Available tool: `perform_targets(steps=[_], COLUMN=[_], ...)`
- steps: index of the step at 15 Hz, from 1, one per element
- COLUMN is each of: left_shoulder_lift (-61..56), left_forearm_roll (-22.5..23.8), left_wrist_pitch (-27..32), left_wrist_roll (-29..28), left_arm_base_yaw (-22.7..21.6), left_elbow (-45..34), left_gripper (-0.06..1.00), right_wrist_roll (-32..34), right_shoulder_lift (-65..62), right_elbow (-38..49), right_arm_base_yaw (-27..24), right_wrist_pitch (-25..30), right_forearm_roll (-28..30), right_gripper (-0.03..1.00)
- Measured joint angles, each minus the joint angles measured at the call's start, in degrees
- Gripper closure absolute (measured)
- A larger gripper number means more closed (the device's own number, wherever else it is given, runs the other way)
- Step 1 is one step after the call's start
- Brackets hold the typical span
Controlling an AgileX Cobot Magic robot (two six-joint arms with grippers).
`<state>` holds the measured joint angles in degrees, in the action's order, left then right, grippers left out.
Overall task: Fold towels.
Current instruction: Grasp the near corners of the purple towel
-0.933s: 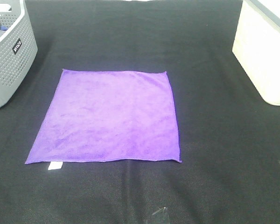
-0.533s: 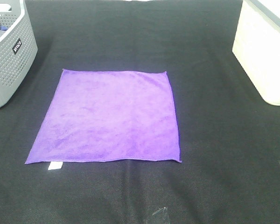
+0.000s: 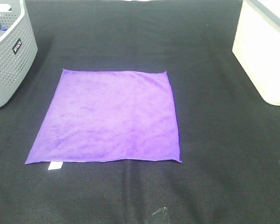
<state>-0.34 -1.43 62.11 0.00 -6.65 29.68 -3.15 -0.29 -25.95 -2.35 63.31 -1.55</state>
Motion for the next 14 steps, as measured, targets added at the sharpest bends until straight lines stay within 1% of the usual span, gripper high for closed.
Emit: perform_targets(steps=[14], left_shoulder_lift=[0.0], left_forearm_roll=[-0.5], left_wrist_pitch=[0.0], left_wrist_roll=[0.0], left_arm_base_yaw=[0.0], left_elbow=[0.0], left_gripper=[-0.05], right_wrist_roll=[0.0], right_shoulder_lift=[0.0], right_elbow=[0.0], right_arm_base_yaw=[0.0], right_wrist_pitch=[0.0], right_forearm_roll=[0.0], right_gripper=[0.04])
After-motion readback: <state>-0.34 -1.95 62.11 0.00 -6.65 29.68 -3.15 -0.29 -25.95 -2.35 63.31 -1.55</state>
